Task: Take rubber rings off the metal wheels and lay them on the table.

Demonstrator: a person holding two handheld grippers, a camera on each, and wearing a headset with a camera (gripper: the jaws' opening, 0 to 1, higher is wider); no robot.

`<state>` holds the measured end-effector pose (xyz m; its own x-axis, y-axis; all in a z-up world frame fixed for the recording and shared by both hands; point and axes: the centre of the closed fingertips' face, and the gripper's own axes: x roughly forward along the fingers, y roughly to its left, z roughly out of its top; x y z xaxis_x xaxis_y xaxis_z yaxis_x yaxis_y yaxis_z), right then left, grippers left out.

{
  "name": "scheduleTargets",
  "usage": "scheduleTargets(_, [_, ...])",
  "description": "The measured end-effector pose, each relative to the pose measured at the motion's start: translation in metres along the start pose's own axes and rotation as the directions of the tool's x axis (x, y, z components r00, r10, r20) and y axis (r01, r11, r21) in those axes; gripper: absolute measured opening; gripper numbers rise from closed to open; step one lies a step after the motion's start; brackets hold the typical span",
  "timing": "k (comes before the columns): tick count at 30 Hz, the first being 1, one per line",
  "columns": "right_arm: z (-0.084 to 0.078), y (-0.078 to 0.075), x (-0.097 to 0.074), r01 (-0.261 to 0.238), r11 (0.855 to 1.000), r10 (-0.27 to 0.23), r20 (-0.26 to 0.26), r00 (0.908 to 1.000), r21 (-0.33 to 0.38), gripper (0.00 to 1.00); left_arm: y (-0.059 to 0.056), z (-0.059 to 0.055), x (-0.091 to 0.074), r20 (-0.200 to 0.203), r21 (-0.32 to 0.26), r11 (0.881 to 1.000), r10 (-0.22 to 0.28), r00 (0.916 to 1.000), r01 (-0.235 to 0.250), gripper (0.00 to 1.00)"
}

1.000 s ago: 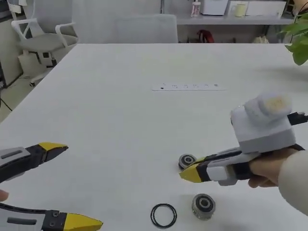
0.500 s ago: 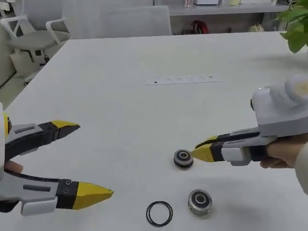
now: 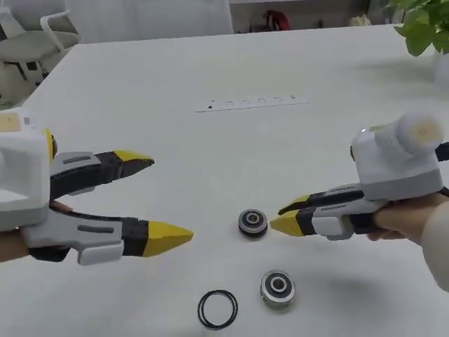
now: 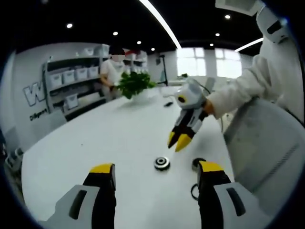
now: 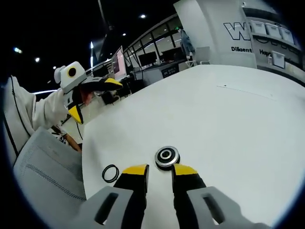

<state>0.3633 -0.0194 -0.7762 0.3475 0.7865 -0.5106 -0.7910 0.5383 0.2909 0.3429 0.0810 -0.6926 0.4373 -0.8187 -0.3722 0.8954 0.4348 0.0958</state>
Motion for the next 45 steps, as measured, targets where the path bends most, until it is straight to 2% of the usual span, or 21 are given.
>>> scheduleTargets(4, [0.0, -0.004, 0.001, 0.014, 1.0, -0.014, 0.009, 0.9999, 0.005, 0.16, 0.0, 0.0, 0.018, 0.001, 0.034, 0.999, -0.023, 0.9997, 0.023, 0.57])
scheduleTargets(14, [-0.01, -0.01, 0.009, 0.026, 1.0, -0.026, -0.011, 0.9996, 0.012, 0.16, 0.004, -0.003, 0.058, 0.005, 0.045, 0.997, -0.063, 0.998, 0.063, 0.4])
scheduleTargets(19, [-0.011, -0.01, 0.01, 0.022, 1.0, -0.021, -0.017, 0.9996, 0.012, 0.15, 0.004, -0.012, 0.079, -0.012, 0.029, 0.996, -0.085, 0.9963, 0.086, 0.31])
scheduleTargets(24, [-0.009, -0.013, 0.009, 0.026, 0.999, -0.026, -0.006, 0.9997, 0.023, 0.15, -0.004, -0.027, 0.102, -0.048, 0.026, 0.992, -0.119, 0.9917, 0.12, 0.26])
scheduleTargets(27, [-0.008, -0.015, 0.008, 0.029, 0.999, -0.03, 0.002, 0.9996, 0.03, 0.15, -0.009, -0.035, 0.109, -0.072, 0.031, 0.99, -0.138, 0.9878, 0.141, 0.23])
scheduleTargets(40, [-0.012, -0.014, 0.011, 0.03, 0.999, -0.03, -0.004, 0.9995, 0.026, 0.16, -0.008, -0.054, 0.127, -0.126, -0.001, 0.988, -0.152, 0.9804, 0.153, 0.16])
scheduleTargets(45, [-0.015, -0.011, 0.018, 0.037, 0.999, -0.037, -0.012, 0.9993, -0.001, 0.16, -0.012, -0.055, 0.128, -0.13, -0.004, 0.984, -0.176, 0.9758, 0.177, 0.12])
